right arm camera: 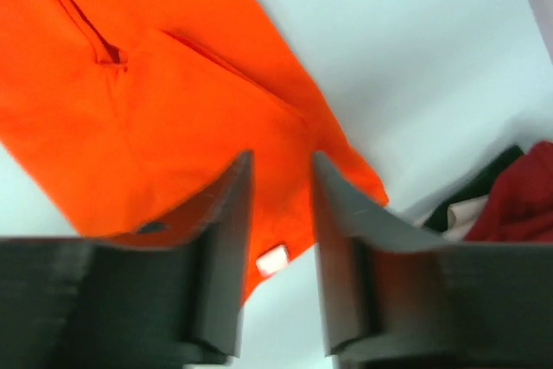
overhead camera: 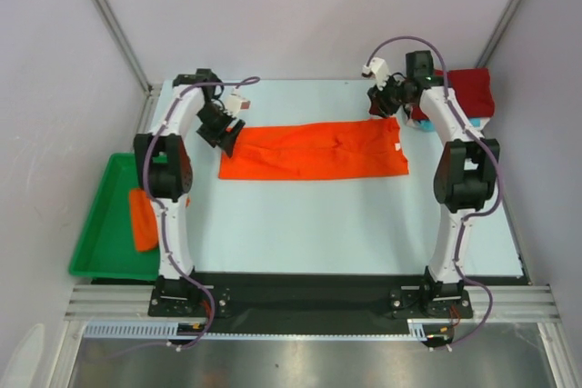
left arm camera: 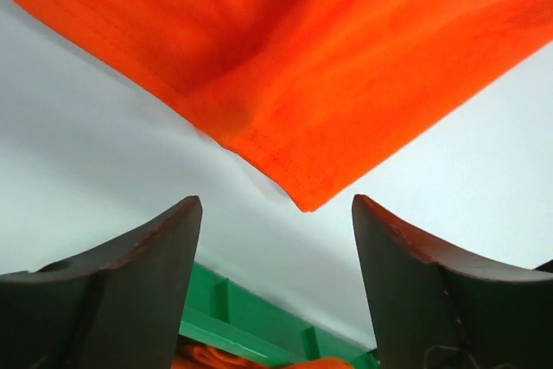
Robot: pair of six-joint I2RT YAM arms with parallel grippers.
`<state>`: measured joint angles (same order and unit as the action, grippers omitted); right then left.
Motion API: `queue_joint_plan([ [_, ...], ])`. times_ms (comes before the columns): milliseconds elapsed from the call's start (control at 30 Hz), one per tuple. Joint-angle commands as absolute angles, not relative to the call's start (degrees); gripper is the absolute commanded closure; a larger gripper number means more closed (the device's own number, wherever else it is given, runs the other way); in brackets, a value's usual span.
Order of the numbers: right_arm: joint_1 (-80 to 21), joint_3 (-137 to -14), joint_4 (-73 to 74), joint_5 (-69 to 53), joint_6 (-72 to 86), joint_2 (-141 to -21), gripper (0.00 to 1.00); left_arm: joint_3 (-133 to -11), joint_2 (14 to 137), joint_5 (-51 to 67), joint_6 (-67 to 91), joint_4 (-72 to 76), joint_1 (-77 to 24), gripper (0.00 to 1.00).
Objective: Fold and stack the t-shirts
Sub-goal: Fold the tshirt
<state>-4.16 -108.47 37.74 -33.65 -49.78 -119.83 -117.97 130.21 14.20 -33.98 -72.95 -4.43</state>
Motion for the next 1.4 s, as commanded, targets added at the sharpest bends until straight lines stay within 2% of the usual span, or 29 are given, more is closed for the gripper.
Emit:
queue_joint_plan([
  [0, -1.59, -110.33, 33.19, -35.40, -40.98, -111.67, 0.56, -118.25, 123.23, 19.51, -33.80, -76.20, -6.66, 0.23],
  [33, -1.67, -104.30, 30.70, -35.25, -39.65, -109.62, 0.45, -115.17, 121.22, 20.21, -34.27, -74.90, -7.46, 0.17],
  [67, -2.10, -101.02, 28.85, -34.81, -40.51, -107.86, 0.40, -110.87, 118.77, 21.35, -34.71, -71.84, -8.34, 0.14],
  [133, -3.77, -96.44, 26.28, -33.32, -42.44, -104.68, 0.30, -109.87, 118.39, 20.92, -35.42, -70.58, -11.68, 0.11],
  [267, -5.71, -94.04, 27.25, -33.83, -37.13, -106.25, 0.32, -111.26, 121.37, 14.96, -33.15, -64.01, -15.02, 0.10],
  [300, -5.54, -94.65, 27.94, -34.53, -35.52, -106.96, 0.32, -111.88, 122.94, 10.07, -32.44, -62.85, -15.81, 0.10],
  [400, -5.80, -96.24, 29.79, -35.33, -32.88, -109.68, 0.36, -114.08, 124.62, 6.08, -27.61, -57.93, -16.43, 0.00],
  [467, -4.67, -96.24, 27.79, -35.07, -26.59, -110.74, 0.36, -114.52, 124.45, 2.21, -25.15, -54.77, -17.05, 0.00],
  [500, -3.88, -95.98, 26.64, -35.33, -24.02, -111.00, 0.44, -114.78, 124.28, 0.98, -23.92, -53.71, -17.66, 0.00],
  [633, -2.20, -92.82, 21.97, -33.23, -16.00, -112.58, 0.46, -118.21, 125.33, -0.88, -19.07, -55.63, -18.81, 0.00],
  [667, -2.55, -92.46, 22.76, -32.96, -16.61, -113.11, 0.46, -117.60, 125.24, -0.70, -19.86, -56.59, -18.98, 0.01],
  [733, -2.64, -92.72, 23.46, -32.52, -18.02, -114.08, 0.45, -113.84, 124.02, -0.97, -23.19, -56.00, -18.98, 0.18],
  [833, -2.37, -94.30, 25.92, -32.08, -18.98, -116.10, 0.45, -98.67, 118.85, -5.09, -28.98, -50.83, -18.90, 0.30],
  [1067, -2.29, -98.16, 31.98, -32.52, -21.44, -119.35, 0.45, -81.67, 112.94, -8.87, -36.47, -42.64, -18.72, 0.35],
  [1367, -2.90, -99.67, 33.40, -32.43, -22.15, -120.15, 0.45, -80.16, 114.96, -8.79, -38.49, -42.71, -18.19, 0.38],
])
